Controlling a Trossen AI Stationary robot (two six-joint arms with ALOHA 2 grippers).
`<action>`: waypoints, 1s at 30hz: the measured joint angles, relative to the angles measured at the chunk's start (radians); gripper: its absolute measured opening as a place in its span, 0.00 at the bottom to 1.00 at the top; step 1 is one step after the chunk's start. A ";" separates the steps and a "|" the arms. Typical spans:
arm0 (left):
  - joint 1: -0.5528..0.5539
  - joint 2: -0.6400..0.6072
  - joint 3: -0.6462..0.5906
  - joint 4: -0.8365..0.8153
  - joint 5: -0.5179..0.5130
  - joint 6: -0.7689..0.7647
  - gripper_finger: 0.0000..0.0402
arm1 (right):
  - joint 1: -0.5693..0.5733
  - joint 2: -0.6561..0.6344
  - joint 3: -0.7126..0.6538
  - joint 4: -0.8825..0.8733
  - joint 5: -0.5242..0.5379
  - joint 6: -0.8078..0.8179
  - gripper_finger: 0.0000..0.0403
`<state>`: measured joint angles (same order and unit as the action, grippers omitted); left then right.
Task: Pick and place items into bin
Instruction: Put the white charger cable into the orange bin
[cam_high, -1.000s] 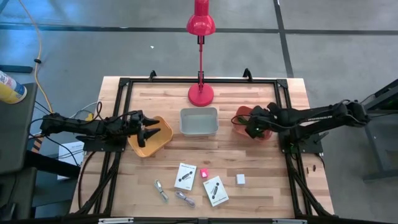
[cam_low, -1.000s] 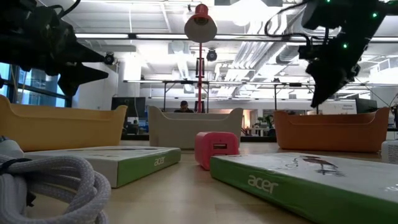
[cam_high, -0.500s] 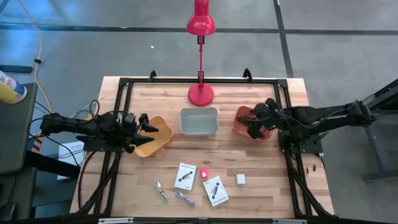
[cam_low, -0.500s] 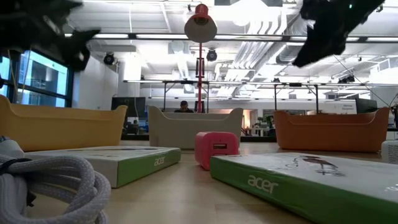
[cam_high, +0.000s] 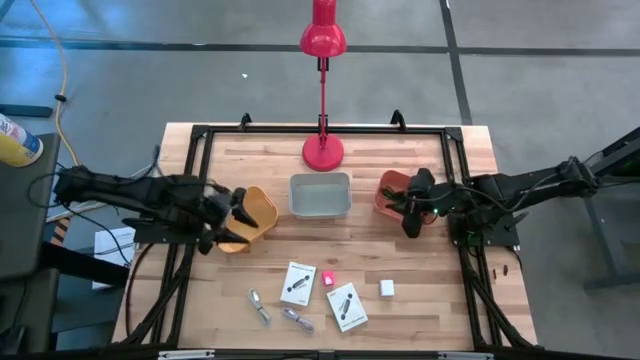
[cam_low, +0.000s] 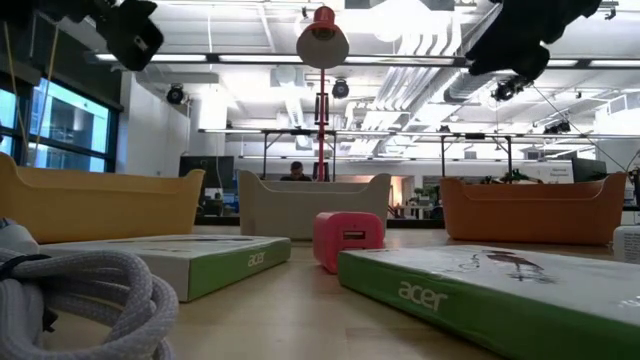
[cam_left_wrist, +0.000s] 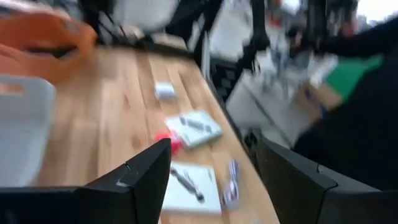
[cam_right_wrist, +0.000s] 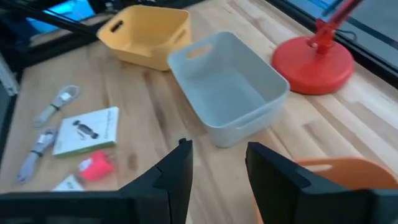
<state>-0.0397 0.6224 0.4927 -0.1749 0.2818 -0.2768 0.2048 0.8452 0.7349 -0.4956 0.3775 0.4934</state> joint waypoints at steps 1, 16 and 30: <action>-0.020 0.044 0.021 -0.018 0.003 0.014 0.57 | 0.008 0.000 0.000 0.007 0.000 0.003 0.34; -0.330 0.574 0.201 -0.147 -0.011 0.191 0.57 | 0.118 0.000 0.000 0.062 0.107 0.086 0.35; -0.533 0.730 0.353 -0.328 -0.321 0.195 0.57 | 0.176 0.001 0.000 0.069 0.205 0.113 0.34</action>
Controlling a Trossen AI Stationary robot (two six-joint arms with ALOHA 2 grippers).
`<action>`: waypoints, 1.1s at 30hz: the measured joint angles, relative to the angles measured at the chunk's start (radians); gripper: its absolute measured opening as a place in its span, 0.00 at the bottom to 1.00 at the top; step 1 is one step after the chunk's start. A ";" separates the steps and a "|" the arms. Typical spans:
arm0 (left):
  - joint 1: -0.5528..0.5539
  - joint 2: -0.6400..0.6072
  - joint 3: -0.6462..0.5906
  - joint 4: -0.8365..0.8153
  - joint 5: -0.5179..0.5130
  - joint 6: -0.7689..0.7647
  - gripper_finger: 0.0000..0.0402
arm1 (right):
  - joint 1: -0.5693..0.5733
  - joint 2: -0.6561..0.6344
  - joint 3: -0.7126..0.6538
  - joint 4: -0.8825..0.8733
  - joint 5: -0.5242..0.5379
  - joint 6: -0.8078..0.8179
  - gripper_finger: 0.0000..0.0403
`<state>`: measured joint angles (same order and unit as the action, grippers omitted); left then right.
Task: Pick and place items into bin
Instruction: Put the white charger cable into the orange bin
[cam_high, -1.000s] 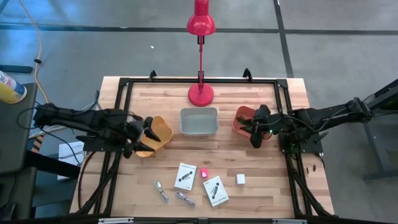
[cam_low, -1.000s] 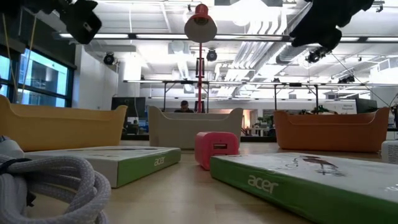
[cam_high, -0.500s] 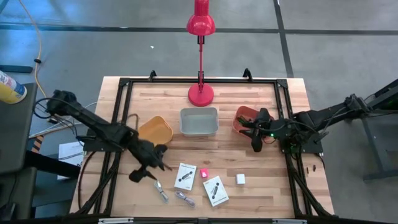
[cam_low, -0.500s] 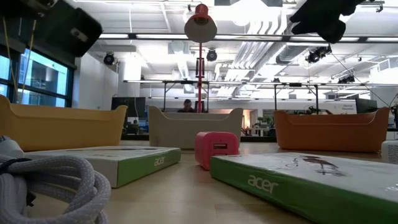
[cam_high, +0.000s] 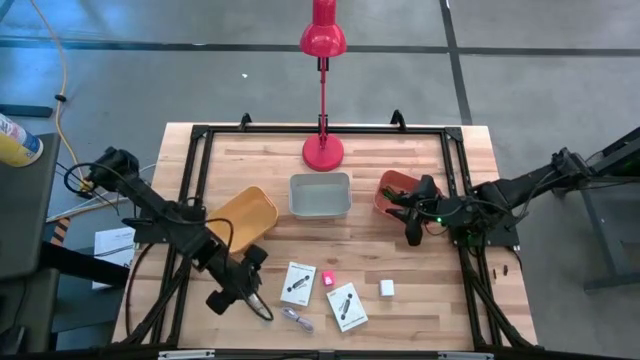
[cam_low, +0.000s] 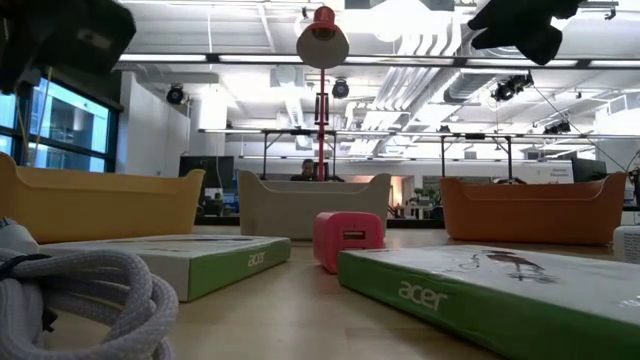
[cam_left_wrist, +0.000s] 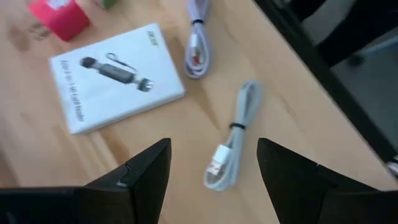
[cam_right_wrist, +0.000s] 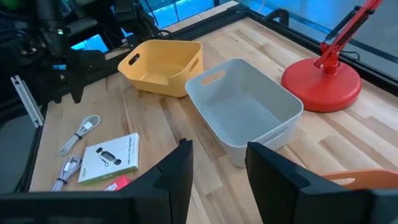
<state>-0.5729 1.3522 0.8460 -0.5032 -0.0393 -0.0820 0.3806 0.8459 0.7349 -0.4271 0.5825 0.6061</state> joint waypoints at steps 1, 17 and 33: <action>-0.010 0.007 0.007 -0.014 -0.020 0.000 0.57 | 0.002 0.000 0.000 0.000 0.008 0.000 0.34; -0.088 0.193 0.059 -0.008 -0.030 -0.004 0.57 | 0.001 0.000 0.000 -0.010 0.015 -0.004 0.33; -0.087 0.337 0.059 0.051 -0.025 -0.004 0.57 | 0.001 0.000 0.000 -0.018 0.015 -0.003 0.33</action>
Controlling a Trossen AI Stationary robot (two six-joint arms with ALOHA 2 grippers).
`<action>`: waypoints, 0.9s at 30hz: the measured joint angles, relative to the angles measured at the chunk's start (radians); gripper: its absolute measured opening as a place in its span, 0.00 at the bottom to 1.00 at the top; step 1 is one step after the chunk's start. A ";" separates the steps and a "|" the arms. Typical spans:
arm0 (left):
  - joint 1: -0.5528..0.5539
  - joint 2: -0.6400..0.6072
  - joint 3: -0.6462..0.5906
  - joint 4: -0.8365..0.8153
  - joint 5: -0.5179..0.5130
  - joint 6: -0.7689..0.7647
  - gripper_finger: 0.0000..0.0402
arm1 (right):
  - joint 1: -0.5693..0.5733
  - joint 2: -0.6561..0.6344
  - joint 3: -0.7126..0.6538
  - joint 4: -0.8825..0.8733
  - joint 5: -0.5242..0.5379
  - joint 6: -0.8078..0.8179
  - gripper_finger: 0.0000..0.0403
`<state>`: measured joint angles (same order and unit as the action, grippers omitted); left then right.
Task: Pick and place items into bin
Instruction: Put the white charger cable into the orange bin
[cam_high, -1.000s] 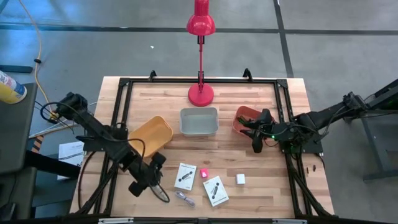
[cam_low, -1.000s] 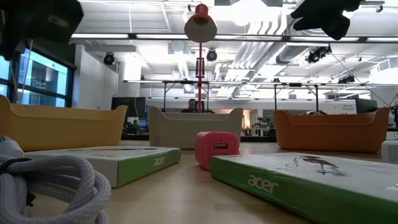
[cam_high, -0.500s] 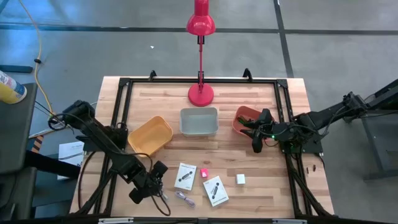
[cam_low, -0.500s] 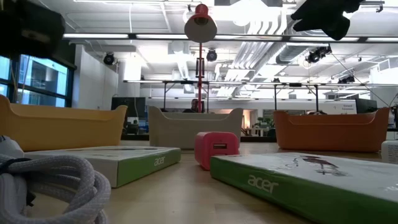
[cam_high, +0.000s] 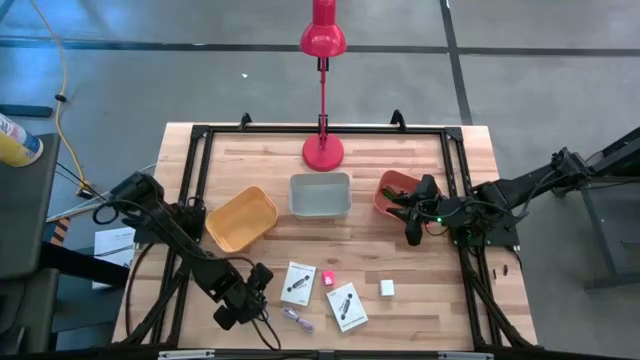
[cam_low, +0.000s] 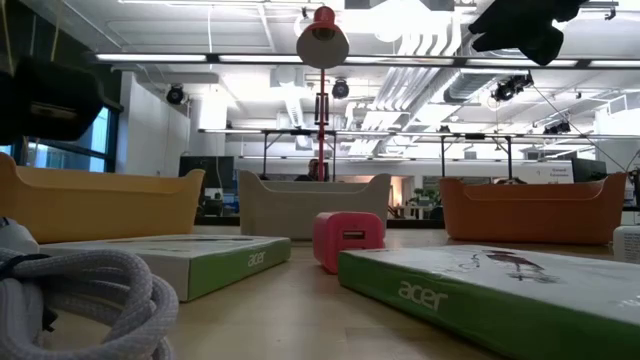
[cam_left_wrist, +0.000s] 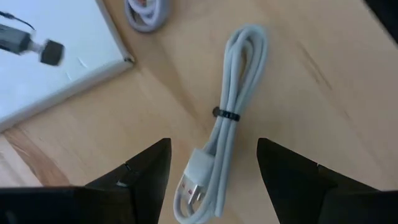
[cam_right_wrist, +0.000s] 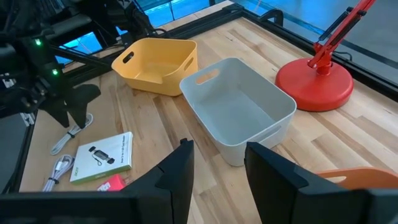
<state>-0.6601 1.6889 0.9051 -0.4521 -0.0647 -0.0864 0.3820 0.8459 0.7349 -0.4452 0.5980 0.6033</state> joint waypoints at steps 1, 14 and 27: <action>0.000 0.006 0.000 -0.004 0.000 0.000 0.57 | 0.000 0.000 0.000 0.000 0.000 0.000 0.33; 0.000 0.034 0.000 -0.023 0.001 -0.053 0.52 | 0.000 0.000 0.000 -0.005 -0.001 0.002 0.33; 0.000 0.034 0.000 -0.021 0.004 -0.060 0.16 | 0.000 0.000 0.000 -0.006 -0.002 0.002 0.33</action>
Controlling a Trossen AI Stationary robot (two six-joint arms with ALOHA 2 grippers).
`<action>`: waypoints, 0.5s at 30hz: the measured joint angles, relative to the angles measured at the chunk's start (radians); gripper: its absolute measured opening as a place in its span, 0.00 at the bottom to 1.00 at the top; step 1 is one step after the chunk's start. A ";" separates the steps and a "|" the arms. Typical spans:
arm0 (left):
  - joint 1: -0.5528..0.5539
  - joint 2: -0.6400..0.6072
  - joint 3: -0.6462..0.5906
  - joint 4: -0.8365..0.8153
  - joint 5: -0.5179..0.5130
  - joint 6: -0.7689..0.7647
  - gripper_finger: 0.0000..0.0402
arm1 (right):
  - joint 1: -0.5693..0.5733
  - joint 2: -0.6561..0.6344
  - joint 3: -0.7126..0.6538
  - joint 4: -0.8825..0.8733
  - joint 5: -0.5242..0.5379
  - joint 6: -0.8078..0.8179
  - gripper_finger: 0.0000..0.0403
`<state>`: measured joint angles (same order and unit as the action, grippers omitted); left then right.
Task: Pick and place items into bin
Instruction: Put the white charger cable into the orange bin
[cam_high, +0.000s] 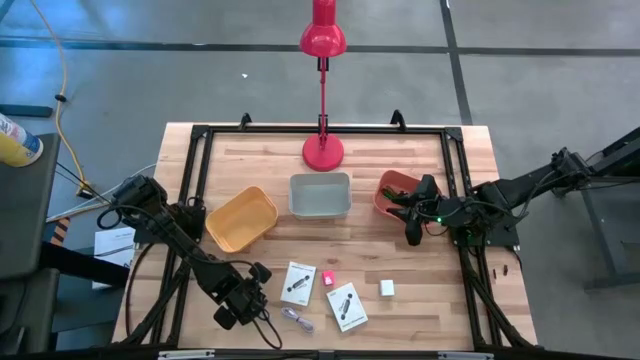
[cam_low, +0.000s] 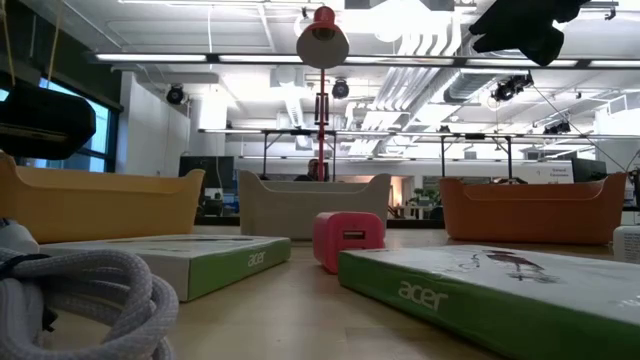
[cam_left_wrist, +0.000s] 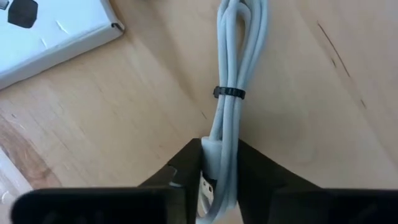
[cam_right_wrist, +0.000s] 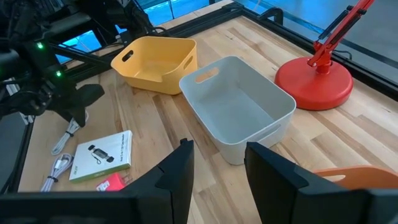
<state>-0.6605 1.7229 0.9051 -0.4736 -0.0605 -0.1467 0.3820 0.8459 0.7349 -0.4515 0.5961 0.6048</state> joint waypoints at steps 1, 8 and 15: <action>0.000 0.000 0.000 0.000 0.000 0.000 0.14 | 0.000 0.000 0.000 0.000 0.000 0.000 0.33; 0.000 -0.004 0.000 0.001 0.016 -0.035 0.07 | 0.000 0.000 0.000 -0.009 0.000 -0.001 0.33; 0.000 -0.048 -0.001 0.000 0.015 -0.097 0.09 | 0.000 0.000 0.000 -0.020 0.001 0.000 0.33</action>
<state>-0.6605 1.6754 0.9039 -0.4731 -0.0459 -0.2441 0.3817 0.8459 0.7345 -0.4711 0.5969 0.6044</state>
